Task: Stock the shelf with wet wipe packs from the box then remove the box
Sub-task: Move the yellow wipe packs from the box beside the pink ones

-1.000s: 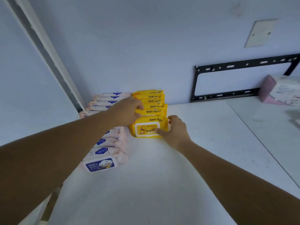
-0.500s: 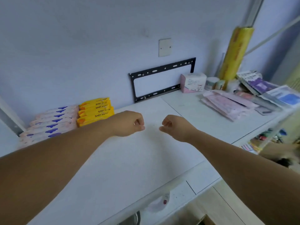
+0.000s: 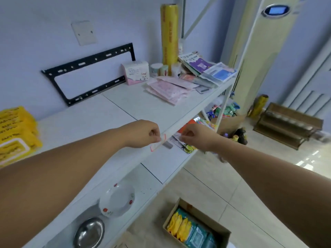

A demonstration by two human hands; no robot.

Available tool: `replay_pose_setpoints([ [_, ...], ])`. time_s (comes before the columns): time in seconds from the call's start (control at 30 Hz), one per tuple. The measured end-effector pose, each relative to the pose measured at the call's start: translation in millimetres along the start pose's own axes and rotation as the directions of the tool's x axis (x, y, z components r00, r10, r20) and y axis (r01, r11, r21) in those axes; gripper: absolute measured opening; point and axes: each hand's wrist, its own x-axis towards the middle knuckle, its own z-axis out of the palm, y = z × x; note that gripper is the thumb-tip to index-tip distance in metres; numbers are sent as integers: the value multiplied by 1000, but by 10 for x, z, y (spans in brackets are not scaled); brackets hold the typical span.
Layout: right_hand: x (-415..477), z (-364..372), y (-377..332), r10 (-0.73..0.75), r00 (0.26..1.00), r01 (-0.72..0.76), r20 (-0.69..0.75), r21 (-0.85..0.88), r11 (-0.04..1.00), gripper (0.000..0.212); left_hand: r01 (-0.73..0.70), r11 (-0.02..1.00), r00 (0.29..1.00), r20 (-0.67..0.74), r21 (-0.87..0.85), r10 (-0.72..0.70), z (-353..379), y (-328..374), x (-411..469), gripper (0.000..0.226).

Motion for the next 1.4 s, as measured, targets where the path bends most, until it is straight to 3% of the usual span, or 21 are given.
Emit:
replay_pose_setpoints([
  [0.27,-701,233,1417,140,973,-127,182,-80,989,30,-7,999,975,224,42,-2,1061,818,264,19],
  [0.57,-953,891,2065,252,882,-253,399,-51,966,32,74,996,897,433,47,-87,2030,870,229,18],
  [0.87,-1030,1816,2701,393,757,-440,523,-37,897,25,182,983,800,584,-17,-138,3171,589,449,21],
  [1.03,-922,2494,3214,431,745,-500,509,-1,866,14,211,977,760,633,-27,-147,3976,313,702,25],
  [1.2,-788,3275,3671,471,730,-541,495,-3,841,22,274,961,738,646,-25,-194,4901,-66,893,34],
  [1.4,-693,4207,4166,486,660,-569,572,-42,821,24,305,952,676,709,-22,-200,5981,-500,1106,41],
])
